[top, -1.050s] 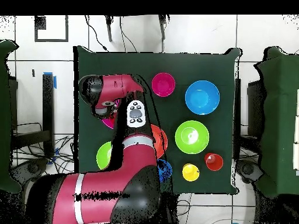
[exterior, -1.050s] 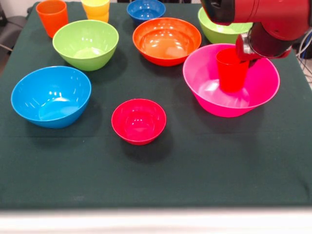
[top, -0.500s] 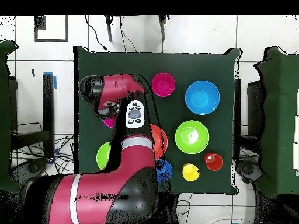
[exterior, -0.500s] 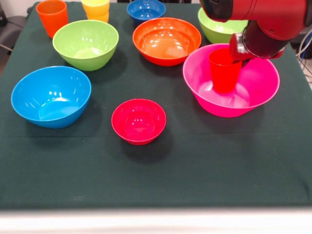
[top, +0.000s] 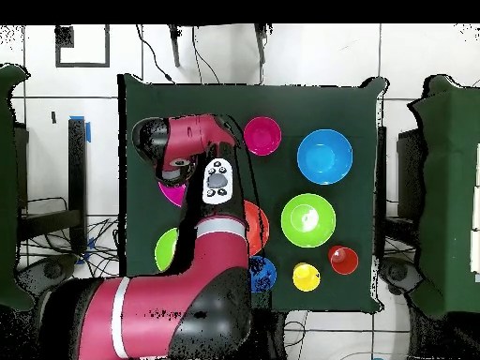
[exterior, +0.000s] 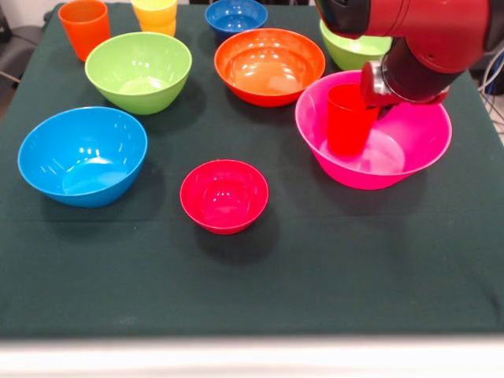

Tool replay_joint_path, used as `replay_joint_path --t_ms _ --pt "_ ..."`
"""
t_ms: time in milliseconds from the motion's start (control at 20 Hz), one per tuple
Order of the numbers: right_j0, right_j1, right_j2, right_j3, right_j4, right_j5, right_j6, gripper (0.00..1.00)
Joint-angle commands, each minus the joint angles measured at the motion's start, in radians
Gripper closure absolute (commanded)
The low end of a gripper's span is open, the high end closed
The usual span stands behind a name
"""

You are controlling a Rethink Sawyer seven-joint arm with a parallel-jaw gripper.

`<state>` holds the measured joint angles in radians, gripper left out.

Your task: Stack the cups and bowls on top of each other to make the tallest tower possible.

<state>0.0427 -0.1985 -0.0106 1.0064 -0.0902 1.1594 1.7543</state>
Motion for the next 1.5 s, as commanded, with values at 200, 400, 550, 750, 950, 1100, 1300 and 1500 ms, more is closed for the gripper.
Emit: replay_joint_path --t_ms 200,400,550,750,950,1100,1300,1500 --pt "0.02 0.047 0.084 -0.06 0.007 -0.082 0.087 1.0" --pt "0.03 0.057 0.085 -0.078 0.017 -0.07 0.1 1.0" --pt "0.025 0.044 0.078 -0.054 0.016 -0.077 0.097 1.0" --pt "0.019 0.039 0.073 -0.04 0.015 -0.088 0.095 1.0" --pt "0.014 0.036 0.073 -0.034 0.021 -0.091 0.101 0.0" --pt "0.012 0.032 0.067 -0.022 0.033 -0.105 0.126 0.0" --pt "0.006 0.026 0.065 -0.011 0.03 -0.109 0.106 0.0" --pt "0.009 0.021 0.058 -0.01 0.028 -0.103 0.108 0.0"
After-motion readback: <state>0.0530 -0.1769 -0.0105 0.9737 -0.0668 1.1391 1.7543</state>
